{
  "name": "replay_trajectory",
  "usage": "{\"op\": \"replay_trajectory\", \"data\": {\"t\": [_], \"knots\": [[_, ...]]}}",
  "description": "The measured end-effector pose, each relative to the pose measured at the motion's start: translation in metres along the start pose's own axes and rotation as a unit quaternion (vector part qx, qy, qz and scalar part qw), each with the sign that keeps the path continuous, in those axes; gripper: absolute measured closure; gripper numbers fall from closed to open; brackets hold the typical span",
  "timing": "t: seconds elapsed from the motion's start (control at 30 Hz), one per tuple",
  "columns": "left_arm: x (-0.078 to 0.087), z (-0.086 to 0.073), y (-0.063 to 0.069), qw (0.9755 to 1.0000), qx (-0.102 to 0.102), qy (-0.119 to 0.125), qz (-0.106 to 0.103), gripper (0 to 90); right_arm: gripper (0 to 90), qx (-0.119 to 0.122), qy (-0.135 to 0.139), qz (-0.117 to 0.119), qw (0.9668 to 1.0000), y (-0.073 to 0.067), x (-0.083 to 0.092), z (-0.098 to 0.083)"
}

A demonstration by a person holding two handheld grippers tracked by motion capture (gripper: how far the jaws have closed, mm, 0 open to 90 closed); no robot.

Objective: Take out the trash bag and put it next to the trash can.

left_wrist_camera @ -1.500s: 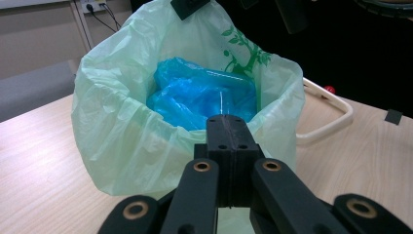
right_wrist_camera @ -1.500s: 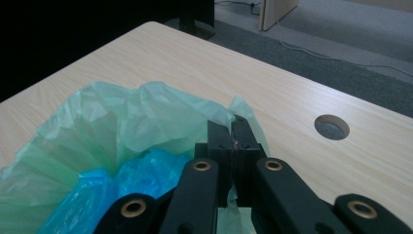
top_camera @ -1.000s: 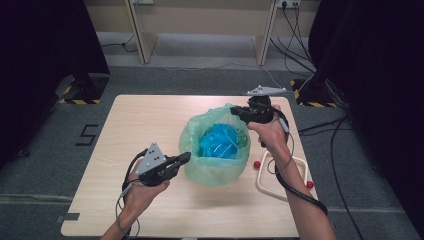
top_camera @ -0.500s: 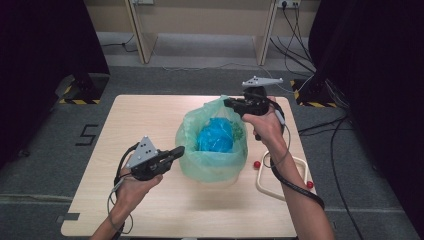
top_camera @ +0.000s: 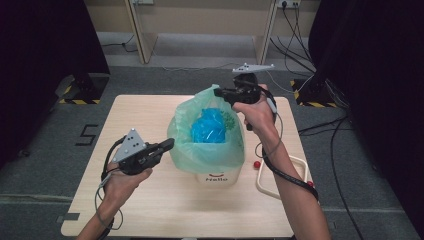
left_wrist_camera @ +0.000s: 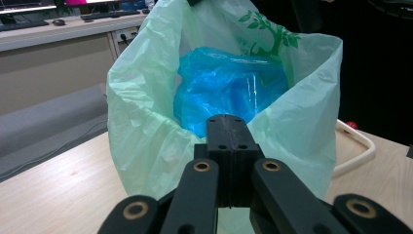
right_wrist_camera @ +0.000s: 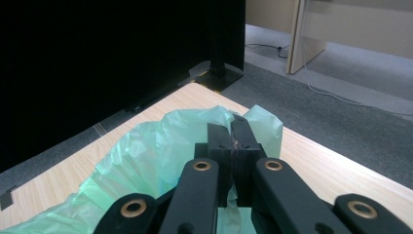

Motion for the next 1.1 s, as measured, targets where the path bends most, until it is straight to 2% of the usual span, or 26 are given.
{"op": "replay_trajectory", "data": {"t": [0.47, 0.5, 0.53, 0.6, 0.77, 0.83, 1.1], "knots": [[0.016, 0.013, -0.018, 0.9999, 0.003, 0.005, 0.015, 90.0, 90.0, 0.004, 0.003, 0.013, 0.9999, -0.017, -0.016, 0.029], [0.017, 0.015, -0.021, 0.9998, -0.002, 0.009, 0.018, 90.0, 90.0, 0.005, 0.003, 0.013, 0.9999, -0.018, -0.017, 0.031], [0.019, 0.015, -0.022, 0.9998, 0.003, 0.006, 0.019, 90.0, 90.0, 0.004, 0.002, 0.013, 0.9999, -0.019, -0.019, 0.033], [0.022, 0.017, -0.026, 0.9997, -0.003, 0.011, 0.023, 90.0, 90.0, 0.005, 0.001, 0.013, 0.9999, -0.021, -0.023, 0.036], [0.03, 0.015, -0.034, 0.9994, 0.002, 0.014, 0.031, 90.0, 90.0, 0.006, -0.003, 0.016, 0.9998, -0.027, -0.035, 0.041], [0.033, 0.014, -0.036, 0.9993, 0.011, 0.012, 0.034, 90.0, 90.0, 0.005, -0.004, 0.019, 0.9998, -0.03, -0.04, 0.043], [0.043, 0.011, -0.047, 0.9986, 0.009, 0.013, 0.05, 90.0, 90.0, 0.006, -0.011, 0.029, 0.9995, -0.041, -0.059, 0.049]]}}
Point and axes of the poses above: each handheld gripper's, and its own axes: x roughly backward along the jaws, z roughly out of its top, y roughly to its right, the point moved 5 cm from there along -x, roughly forward along the jaws, and after that the axes turned 6 degrees about z, right-handed, at the moved point
